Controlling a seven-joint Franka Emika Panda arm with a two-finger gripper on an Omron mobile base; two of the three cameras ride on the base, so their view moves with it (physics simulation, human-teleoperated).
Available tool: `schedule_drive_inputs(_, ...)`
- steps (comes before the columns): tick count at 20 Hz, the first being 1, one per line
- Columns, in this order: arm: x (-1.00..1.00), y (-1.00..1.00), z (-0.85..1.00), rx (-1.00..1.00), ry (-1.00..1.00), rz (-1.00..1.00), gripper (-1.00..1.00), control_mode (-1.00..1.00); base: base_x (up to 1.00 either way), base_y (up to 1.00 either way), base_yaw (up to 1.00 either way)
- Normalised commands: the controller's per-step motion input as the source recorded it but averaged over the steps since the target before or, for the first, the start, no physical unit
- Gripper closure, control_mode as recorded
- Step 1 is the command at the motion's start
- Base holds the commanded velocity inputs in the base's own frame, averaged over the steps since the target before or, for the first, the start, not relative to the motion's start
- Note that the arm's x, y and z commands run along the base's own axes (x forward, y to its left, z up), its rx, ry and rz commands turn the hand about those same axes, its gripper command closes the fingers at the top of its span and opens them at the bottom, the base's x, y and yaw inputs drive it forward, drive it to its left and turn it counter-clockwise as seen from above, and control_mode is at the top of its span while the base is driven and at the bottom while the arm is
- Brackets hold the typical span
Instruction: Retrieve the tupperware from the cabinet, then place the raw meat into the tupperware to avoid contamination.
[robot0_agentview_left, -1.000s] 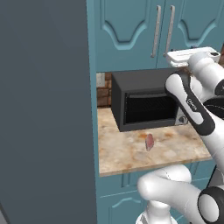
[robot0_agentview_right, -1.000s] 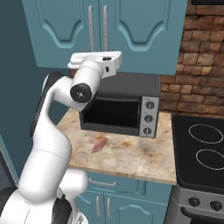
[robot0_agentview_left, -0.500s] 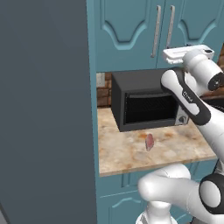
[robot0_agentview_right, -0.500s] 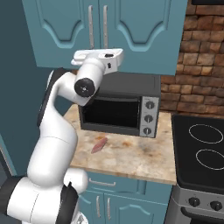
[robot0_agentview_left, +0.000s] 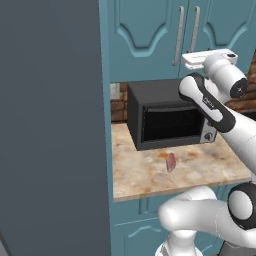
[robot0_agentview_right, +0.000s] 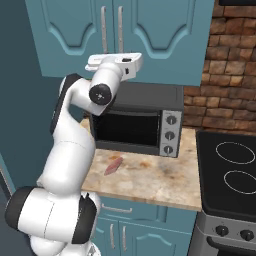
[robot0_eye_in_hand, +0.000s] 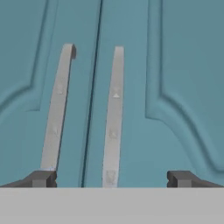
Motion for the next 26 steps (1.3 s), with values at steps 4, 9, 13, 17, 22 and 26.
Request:
schedule_drive_inputs(4,0.34,0.0,-0.01,0.0,0.0,0.0,-1.0,-1.0,0.0,0.0,0.0)
schedule_drive_inputs(9,0.33,0.0,-0.02,0.0,0.0,0.0,-1.0,-1.0,0.0,0.0,0.0)
schedule_drive_inputs(13,0.31,0.0,0.0,0.0,0.0,0.0,-1.0,-1.0,0.0,0.0,0.0)
schedule_drive_inputs(17,0.27,0.0,0.0,0.0,0.0,0.0,-1.0,-1.0,0.0,0.0,0.0)
schedule_drive_inputs(22,0.26,-0.04,0.0,0.0,0.0,0.0,-1.0,-1.0,0.0,0.0,0.0)
schedule_drive_inputs(26,0.27,-0.02,0.0,0.0,0.0,0.0,-1.0,-1.0,0.0,0.0,0.0)
